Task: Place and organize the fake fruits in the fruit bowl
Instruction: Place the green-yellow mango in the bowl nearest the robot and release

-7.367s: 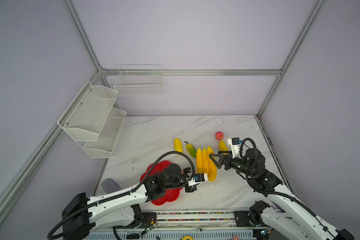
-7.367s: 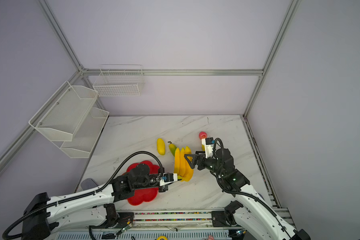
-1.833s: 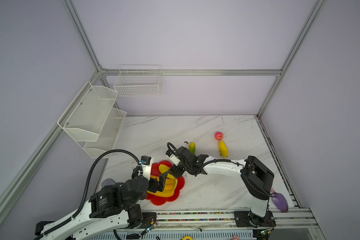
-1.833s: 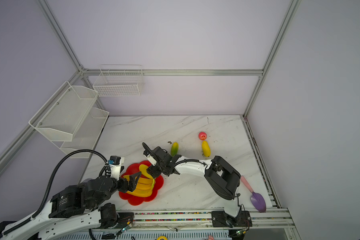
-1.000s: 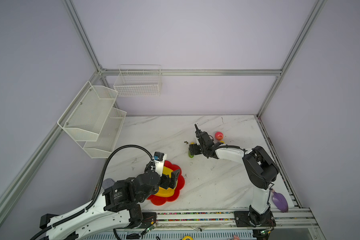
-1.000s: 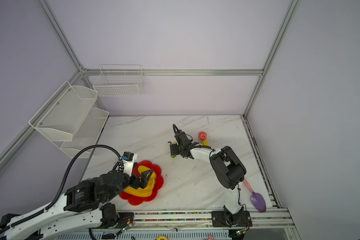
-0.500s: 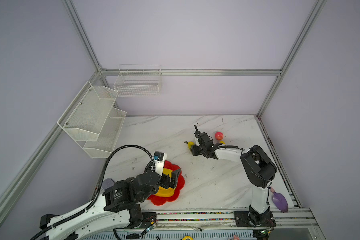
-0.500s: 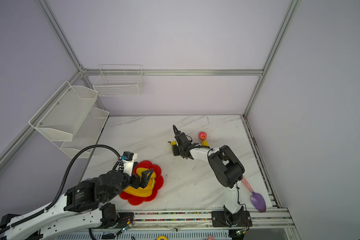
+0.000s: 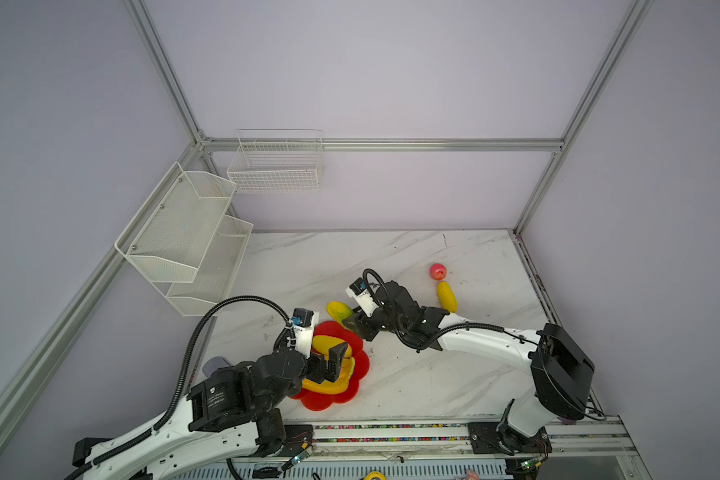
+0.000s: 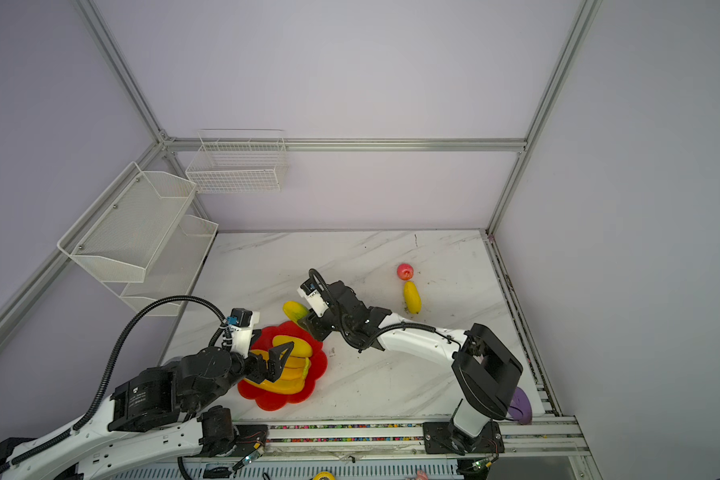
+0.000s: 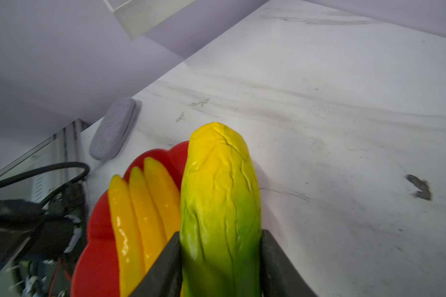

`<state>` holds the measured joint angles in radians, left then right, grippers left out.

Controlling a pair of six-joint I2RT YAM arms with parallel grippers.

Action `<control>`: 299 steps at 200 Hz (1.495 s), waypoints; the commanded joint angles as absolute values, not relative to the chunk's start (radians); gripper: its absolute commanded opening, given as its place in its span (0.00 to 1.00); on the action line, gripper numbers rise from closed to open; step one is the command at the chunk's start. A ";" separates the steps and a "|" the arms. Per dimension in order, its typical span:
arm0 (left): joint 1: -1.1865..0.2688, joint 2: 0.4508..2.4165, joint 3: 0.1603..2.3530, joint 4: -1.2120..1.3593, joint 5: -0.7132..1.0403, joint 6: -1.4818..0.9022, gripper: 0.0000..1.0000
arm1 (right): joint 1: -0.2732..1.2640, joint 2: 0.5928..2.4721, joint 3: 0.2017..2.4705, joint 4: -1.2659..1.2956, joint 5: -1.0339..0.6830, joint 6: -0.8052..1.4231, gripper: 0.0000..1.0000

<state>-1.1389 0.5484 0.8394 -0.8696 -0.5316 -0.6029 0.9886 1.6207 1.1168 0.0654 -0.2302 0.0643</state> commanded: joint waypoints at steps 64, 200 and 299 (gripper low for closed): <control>-1.132 0.369 0.920 -1.071 -0.525 -0.694 1.00 | 1.099 1.746 1.286 -0.063 -0.324 -0.063 0.47; -1.134 0.261 1.017 -1.187 -0.569 -0.713 1.00 | 1.277 1.888 1.448 -0.354 -0.394 -0.171 0.47; -1.132 0.287 1.032 -1.221 -0.584 -0.741 1.00 | 1.287 1.952 1.457 -0.401 -0.318 -0.176 0.48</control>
<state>-1.1389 0.2886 0.9604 -1.2228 -0.5636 -0.7227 1.2850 1.9209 1.4338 -0.3573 -0.3367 -0.1444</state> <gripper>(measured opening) 0.999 0.481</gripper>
